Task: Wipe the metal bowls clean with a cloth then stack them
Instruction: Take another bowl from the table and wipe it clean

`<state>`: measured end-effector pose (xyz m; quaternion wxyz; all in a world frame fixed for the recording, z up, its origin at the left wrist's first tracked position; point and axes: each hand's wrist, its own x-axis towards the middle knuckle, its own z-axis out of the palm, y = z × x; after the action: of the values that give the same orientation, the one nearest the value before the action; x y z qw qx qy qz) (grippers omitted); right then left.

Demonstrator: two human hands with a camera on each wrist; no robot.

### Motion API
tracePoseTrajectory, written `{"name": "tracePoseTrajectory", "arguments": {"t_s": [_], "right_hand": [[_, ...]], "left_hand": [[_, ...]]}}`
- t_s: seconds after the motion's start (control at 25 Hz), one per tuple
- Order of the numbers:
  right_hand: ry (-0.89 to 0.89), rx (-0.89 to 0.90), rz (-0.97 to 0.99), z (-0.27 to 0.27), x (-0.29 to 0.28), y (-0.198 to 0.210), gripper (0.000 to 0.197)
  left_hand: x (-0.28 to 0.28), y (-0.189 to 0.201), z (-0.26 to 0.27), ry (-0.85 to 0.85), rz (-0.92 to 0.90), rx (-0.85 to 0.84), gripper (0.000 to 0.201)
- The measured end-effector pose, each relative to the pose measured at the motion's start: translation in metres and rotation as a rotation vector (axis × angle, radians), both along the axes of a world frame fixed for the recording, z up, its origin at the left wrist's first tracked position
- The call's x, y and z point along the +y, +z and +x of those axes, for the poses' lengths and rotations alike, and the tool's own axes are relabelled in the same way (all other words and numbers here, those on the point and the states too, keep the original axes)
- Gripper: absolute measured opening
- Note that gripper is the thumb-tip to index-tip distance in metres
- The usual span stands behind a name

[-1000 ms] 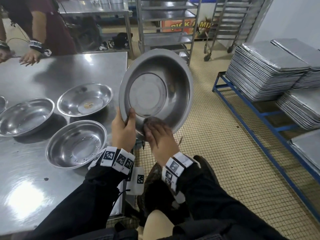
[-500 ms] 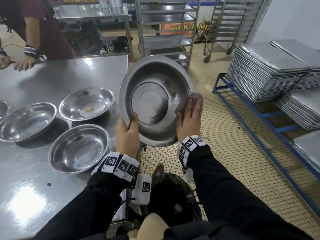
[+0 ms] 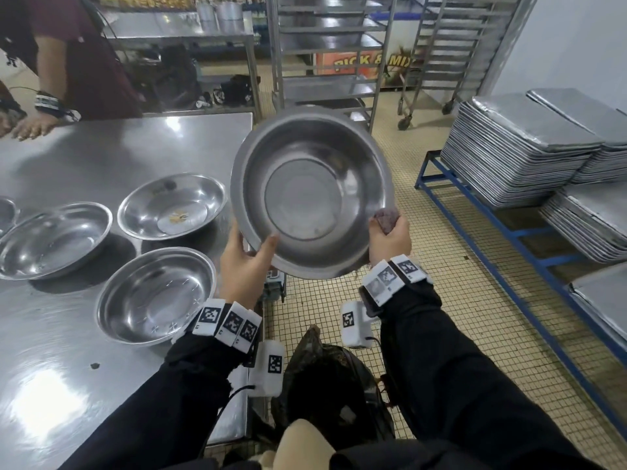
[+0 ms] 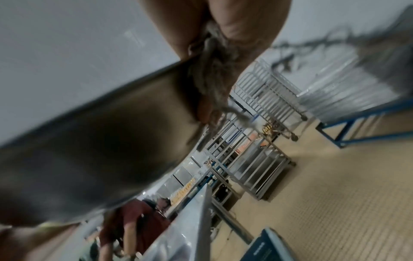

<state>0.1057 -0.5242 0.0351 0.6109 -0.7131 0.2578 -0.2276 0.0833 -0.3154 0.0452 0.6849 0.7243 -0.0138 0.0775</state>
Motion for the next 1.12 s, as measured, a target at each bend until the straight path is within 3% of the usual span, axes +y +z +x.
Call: {"name": "tracePoseTrajectory", "arguments": {"t_s": [0.16,0.24,0.4,0.44,0.52,0.6,0.72,0.8,0.88,0.96,1.04,1.12], "right_hand": [[-0.007,-0.076,0.169,-0.007,0.029,0.002,0.032],[0.042,-0.094,0.196,-0.012,0.034,0.002,0.035],[0.196,0.078,0.109,-0.03,0.027,-0.003,0.034],[0.2,0.116,0.051,-0.034,0.026,-0.007,0.035],[0.25,0.086,-0.101,-0.041,0.027,-0.013,0.039],[0.457,0.041,-0.299,-0.042,0.036,-0.016,0.048],[0.838,0.113,-0.697,-0.038,0.062,-0.03,0.052],[0.979,0.052,-0.877,-0.039,0.078,-0.042,0.054],[1.007,-0.009,-0.925,-0.04,0.084,-0.048,0.063],[0.919,0.019,-1.127,-0.032,0.076,-0.045,0.069],[0.808,0.159,-1.34,-0.019,0.06,-0.044,0.07],[0.759,0.305,-1.377,-0.011,0.045,-0.041,0.072]], "left_hand": [[-0.022,0.003,-0.012,-0.026,-0.031,0.012,0.02],[-0.023,0.004,-0.013,-0.02,-0.054,0.071,0.02],[-0.006,0.004,-0.001,0.083,-0.07,0.102,0.026],[0.0,0.005,0.001,0.098,-0.051,0.103,0.023],[0.01,0.001,0.005,0.111,0.013,0.107,0.037],[0.016,-0.003,0.005,0.121,0.081,0.093,0.037],[0.018,-0.007,0.004,0.106,0.126,0.08,0.024],[0.017,-0.005,0.002,0.096,0.142,0.05,0.014],[0.018,-0.001,0.0,0.085,0.139,0.01,0.01],[0.022,0.005,0.0,0.083,0.134,-0.021,0.008],[0.026,0.011,0.002,0.093,0.173,-0.04,0.007],[0.028,0.013,0.004,0.114,0.221,-0.057,0.015]]}}
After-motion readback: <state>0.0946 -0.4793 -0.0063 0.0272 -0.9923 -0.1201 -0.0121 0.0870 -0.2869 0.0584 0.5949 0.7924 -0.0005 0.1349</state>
